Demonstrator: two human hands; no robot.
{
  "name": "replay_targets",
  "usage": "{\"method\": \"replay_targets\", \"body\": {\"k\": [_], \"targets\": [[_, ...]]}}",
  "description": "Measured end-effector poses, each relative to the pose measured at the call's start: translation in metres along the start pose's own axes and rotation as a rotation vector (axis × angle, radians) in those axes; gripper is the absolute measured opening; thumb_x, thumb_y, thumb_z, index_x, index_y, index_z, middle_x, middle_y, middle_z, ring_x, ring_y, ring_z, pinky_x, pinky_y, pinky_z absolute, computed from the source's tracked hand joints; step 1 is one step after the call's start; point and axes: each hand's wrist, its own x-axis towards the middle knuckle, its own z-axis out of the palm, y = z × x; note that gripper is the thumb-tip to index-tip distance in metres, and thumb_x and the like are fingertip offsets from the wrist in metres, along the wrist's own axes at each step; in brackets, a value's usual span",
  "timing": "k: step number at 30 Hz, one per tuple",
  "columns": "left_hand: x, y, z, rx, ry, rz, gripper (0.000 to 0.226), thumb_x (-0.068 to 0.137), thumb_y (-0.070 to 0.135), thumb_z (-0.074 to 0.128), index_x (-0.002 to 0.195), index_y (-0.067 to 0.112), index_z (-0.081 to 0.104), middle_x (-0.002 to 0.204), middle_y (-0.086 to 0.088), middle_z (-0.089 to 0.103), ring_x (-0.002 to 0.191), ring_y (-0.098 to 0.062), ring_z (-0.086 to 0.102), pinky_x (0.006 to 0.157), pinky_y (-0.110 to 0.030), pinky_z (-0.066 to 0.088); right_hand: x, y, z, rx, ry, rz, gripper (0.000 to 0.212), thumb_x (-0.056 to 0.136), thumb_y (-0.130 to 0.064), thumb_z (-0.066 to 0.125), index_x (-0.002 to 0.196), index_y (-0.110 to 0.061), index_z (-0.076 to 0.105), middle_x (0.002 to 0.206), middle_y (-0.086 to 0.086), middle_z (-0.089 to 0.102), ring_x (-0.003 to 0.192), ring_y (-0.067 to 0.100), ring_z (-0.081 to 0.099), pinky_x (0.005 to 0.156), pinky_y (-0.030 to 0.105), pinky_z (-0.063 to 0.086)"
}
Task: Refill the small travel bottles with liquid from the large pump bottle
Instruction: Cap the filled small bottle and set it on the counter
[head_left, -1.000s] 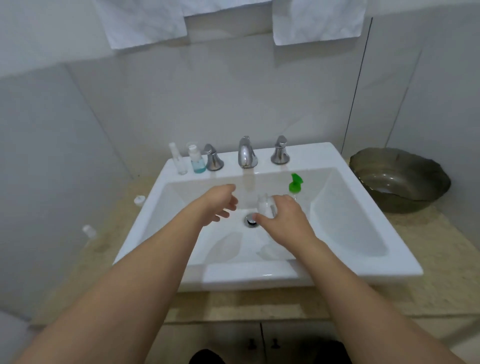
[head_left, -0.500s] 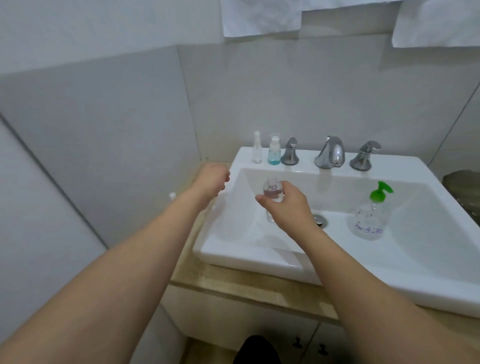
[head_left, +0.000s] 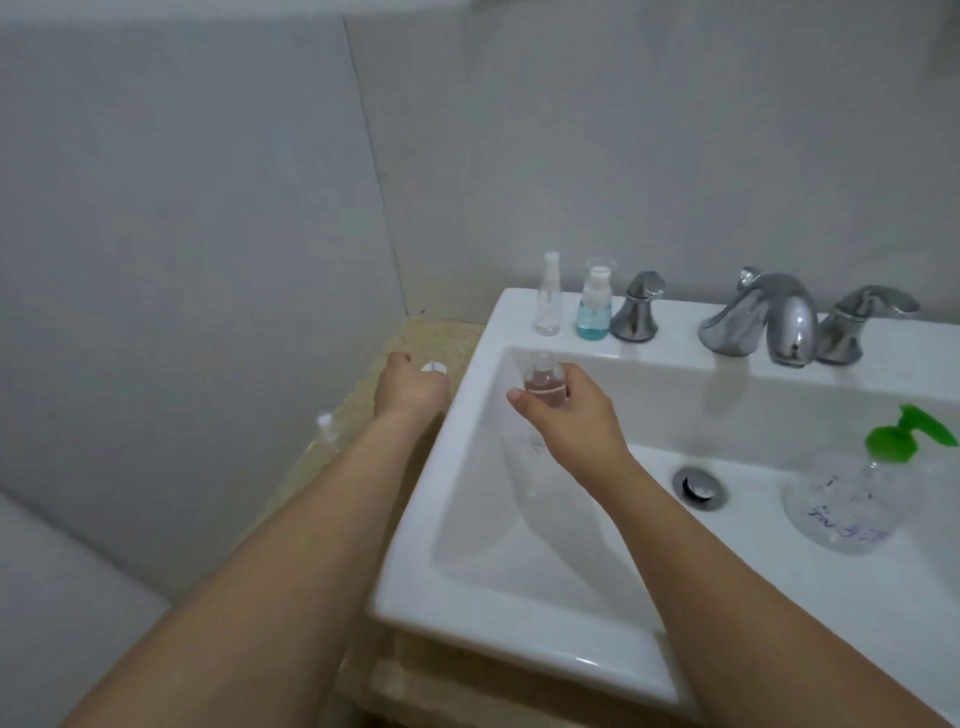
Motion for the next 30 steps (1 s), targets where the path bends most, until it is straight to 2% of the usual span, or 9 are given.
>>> {"method": "replay_targets", "body": {"k": [4, 6, 9, 12, 16, 22, 25, 27, 30], "targets": [[0.026, -0.007, 0.016, 0.088, 0.0, -0.01, 0.059, 0.093, 0.025, 0.066, 0.147, 0.011, 0.048, 0.144, -0.012, 0.056, 0.128, -0.032, 0.056, 0.103, -0.037, 0.045, 0.018, 0.019, 0.003, 0.03, -0.058, 0.071, 0.025, 0.083, -0.036, 0.073, 0.101, -0.024, 0.061, 0.102, -0.008, 0.065, 0.088, 0.006, 0.062, 0.069, 0.022, 0.048], [0.031, -0.014, 0.021, 0.118, 0.036, 0.002, 0.032, 0.091, 0.03, 0.064, 0.119, 0.013, 0.065, 0.118, -0.009, 0.07, 0.104, -0.031, 0.065, 0.086, -0.035, 0.05, 0.022, 0.024, 0.004, 0.031, -0.084, 0.086, 0.023, 0.083, -0.033, 0.073, 0.099, -0.023, 0.061, 0.1, -0.008, 0.064, 0.086, 0.004, 0.061, 0.067, 0.02, 0.045], [0.03, -0.016, 0.024, 0.13, 0.121, 0.039, 0.025, 0.09, 0.033, 0.056, 0.095, 0.009, 0.061, 0.093, -0.005, 0.068, 0.077, -0.025, 0.06, 0.063, -0.031, 0.041, 0.026, 0.026, 0.0, 0.091, -0.034, 0.078, 0.022, 0.082, -0.031, 0.074, 0.098, -0.022, 0.062, 0.1, -0.006, 0.065, 0.088, 0.009, 0.062, 0.075, 0.026, 0.051], [0.018, 0.004, 0.022, 0.06, 0.202, 0.097, 0.023, 0.091, 0.032, 0.056, 0.096, 0.01, 0.056, 0.088, -0.001, 0.06, 0.07, -0.019, 0.054, 0.059, -0.03, 0.034, 0.03, 0.024, -0.007, 0.134, -0.001, 0.088, 0.026, 0.082, -0.032, 0.074, 0.102, -0.02, 0.061, 0.102, -0.003, 0.066, 0.091, 0.012, 0.063, 0.083, 0.034, 0.052], [-0.004, 0.045, 0.019, -0.082, 0.198, 0.255, 0.023, 0.087, 0.034, 0.064, 0.098, 0.014, 0.063, 0.09, 0.003, 0.066, 0.083, -0.022, 0.063, 0.069, -0.033, 0.045, 0.028, 0.022, -0.018, 0.147, -0.022, 0.091, 0.025, 0.081, -0.03, 0.075, 0.101, -0.021, 0.062, 0.103, 0.0, 0.067, 0.093, 0.015, 0.064, 0.087, 0.036, 0.052], [-0.045, 0.076, 0.048, -0.093, 0.108, 0.406, 0.024, 0.092, 0.034, 0.058, 0.087, 0.01, 0.062, 0.075, 0.004, 0.059, 0.077, -0.026, 0.059, 0.065, -0.036, 0.042, 0.026, 0.009, -0.058, 0.05, -0.168, 0.046, 0.023, 0.081, -0.027, 0.077, 0.098, -0.023, 0.062, 0.098, -0.001, 0.067, 0.084, 0.013, 0.065, 0.074, 0.03, 0.051], [-0.061, 0.077, 0.073, -0.16, 0.068, 0.431, 0.025, 0.097, 0.034, 0.058, 0.115, 0.016, 0.058, 0.092, 0.005, 0.061, 0.089, -0.02, 0.06, 0.073, -0.031, 0.04, 0.027, 0.017, -0.074, 0.015, -0.185, 0.043, 0.025, 0.08, -0.028, 0.077, 0.1, -0.023, 0.063, 0.101, 0.0, 0.068, 0.09, 0.017, 0.067, 0.079, 0.035, 0.054], [-0.064, 0.074, 0.086, -0.239, 0.076, 0.459, 0.034, 0.098, 0.034, 0.06, 0.124, 0.017, 0.045, 0.09, 0.003, 0.06, 0.083, -0.018, 0.06, 0.072, -0.031, 0.041, 0.029, 0.025, -0.077, 0.018, -0.184, 0.056, 0.026, 0.08, -0.028, 0.078, 0.102, -0.023, 0.064, 0.102, 0.0, 0.068, 0.092, 0.017, 0.067, 0.08, 0.037, 0.055], [-0.061, 0.073, 0.093, -0.283, 0.122, 0.531, 0.035, 0.097, 0.032, 0.065, 0.113, 0.018, 0.037, 0.076, 0.004, 0.055, 0.068, -0.011, 0.055, 0.064, -0.029, 0.039, 0.04, 0.032, -0.079, -0.047, -0.219, 0.044, 0.024, 0.079, -0.026, 0.078, 0.099, -0.022, 0.065, 0.099, -0.006, 0.068, 0.092, 0.017, 0.067, 0.078, 0.038, 0.057]]}}
